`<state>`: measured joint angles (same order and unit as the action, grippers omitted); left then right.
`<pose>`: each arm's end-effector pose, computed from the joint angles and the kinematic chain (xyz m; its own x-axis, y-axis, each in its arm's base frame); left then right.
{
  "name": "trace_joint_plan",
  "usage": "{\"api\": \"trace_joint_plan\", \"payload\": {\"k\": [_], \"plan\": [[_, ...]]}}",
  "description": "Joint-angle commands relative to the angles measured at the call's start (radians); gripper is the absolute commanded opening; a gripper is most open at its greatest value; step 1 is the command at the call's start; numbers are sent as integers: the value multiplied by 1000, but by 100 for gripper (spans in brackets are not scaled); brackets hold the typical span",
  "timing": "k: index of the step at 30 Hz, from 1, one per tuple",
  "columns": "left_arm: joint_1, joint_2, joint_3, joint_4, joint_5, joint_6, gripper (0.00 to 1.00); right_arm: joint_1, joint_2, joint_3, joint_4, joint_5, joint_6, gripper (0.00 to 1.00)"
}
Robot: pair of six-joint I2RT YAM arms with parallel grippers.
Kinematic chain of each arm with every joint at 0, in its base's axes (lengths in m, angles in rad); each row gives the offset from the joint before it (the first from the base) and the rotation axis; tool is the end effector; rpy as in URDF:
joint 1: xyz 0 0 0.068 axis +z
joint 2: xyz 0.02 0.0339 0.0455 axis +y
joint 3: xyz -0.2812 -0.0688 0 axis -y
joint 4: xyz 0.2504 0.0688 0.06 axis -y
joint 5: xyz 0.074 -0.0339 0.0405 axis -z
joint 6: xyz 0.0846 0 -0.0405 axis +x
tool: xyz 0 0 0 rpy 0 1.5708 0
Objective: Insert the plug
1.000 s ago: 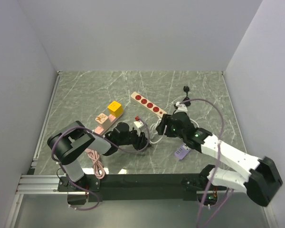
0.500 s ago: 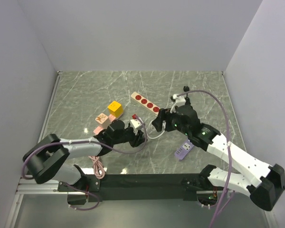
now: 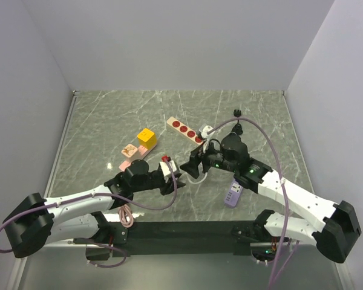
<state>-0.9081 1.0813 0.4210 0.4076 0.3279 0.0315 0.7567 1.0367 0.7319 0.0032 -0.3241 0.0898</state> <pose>0.1456 -0.2308 0.2170 -0.1242 0.2076 -0.9703 0.9426 0.3303 -0.0500 0.1858 0.2125 0.2918 -0.2933 -0.1600 -0.9425 -0.8490 0.4968 0.1798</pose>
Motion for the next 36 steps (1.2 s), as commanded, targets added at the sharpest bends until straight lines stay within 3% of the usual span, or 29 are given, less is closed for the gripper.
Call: {"api": "trace_joint_plan", "payload": {"k": [1, 5, 9, 11, 22, 32, 36], "plan": [[-25, -30, 2, 19, 59, 30, 1, -36, 81, 82, 102, -278, -123, 84], [-54, -34, 2, 2, 37, 41, 1, -49, 173, 161, 26, -505, -153, 82], [-83, -38, 1, -6, -10, 51, 1, -54, 296, 262, -194, -576, -220, 79], [-90, -38, -1, -7, -39, 53, 1, -53, 312, 268, -219, -602, -222, 78], [-100, -49, -19, 16, -66, 71, 1, -54, 252, 104, -253, -544, -203, 77], [-101, -103, -41, 31, -56, 67, 1, -54, 309, 93, -269, -501, -219, 77], [-103, -104, -44, 39, -93, 67, 1, -46, 312, 92, -281, -494, -206, 73]]}}
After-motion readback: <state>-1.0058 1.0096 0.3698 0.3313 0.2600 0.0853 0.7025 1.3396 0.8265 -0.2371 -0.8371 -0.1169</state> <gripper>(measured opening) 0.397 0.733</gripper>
